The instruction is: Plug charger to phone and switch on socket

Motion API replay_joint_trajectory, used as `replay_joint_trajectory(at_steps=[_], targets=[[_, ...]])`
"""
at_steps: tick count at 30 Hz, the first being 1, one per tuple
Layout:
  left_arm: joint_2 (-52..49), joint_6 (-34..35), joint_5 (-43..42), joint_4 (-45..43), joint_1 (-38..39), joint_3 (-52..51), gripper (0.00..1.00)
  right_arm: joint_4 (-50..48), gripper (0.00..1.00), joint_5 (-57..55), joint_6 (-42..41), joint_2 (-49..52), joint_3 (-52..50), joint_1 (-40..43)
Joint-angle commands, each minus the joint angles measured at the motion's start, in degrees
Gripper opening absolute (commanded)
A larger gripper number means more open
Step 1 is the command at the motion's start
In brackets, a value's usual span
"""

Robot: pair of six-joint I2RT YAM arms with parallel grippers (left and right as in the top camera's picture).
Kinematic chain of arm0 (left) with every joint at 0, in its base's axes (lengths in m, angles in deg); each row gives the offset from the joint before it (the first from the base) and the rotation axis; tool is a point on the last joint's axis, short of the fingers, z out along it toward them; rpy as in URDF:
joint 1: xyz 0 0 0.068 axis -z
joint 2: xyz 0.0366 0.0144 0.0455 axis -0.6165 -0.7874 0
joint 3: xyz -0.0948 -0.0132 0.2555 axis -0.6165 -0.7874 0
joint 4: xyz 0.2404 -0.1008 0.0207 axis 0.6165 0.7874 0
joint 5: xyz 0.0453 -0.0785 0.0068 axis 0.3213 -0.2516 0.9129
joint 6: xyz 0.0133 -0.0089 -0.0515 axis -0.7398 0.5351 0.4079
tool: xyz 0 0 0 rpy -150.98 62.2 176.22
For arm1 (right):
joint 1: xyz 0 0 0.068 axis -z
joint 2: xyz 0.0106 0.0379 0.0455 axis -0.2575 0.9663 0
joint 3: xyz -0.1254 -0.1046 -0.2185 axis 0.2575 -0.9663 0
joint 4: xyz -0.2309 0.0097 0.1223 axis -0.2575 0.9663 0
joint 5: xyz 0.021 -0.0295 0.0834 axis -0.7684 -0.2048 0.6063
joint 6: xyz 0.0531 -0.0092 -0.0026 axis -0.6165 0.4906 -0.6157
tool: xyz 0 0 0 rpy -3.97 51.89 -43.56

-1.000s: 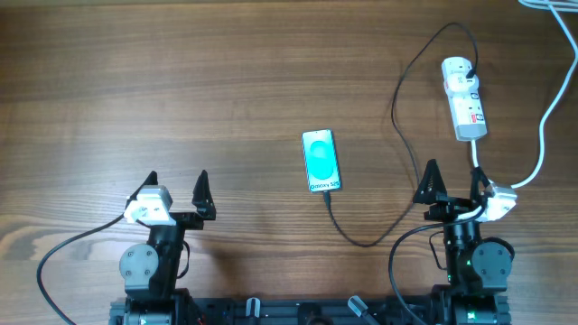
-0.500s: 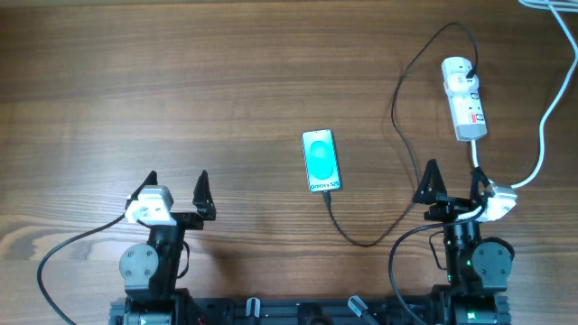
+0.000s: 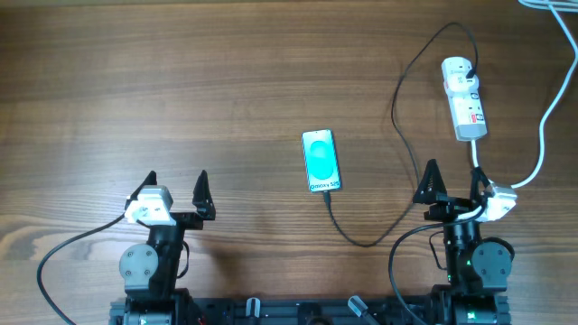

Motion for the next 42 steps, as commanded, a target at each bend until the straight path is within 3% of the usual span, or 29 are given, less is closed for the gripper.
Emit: replay_joint_trajectory(at_steps=[1, 7, 42], targets=[[0.57, -0.9, 0.17, -0.24, -0.42, -0.7, 1.0, -0.17, 1.0, 0.76, 2.82, -0.74, -0.04, 0.39], [0.55, -0.9, 0.17, -0.24, -0.42, -0.7, 1.0, -0.02, 1.0, 2.58, 14.88, -0.74, -0.09, 0.39], [0.48, -0.9, 0.15, -0.26, -0.42, -0.7, 1.0, -0.07, 1.0, 2.6, 14.6, -0.68, -0.07, 0.39]])
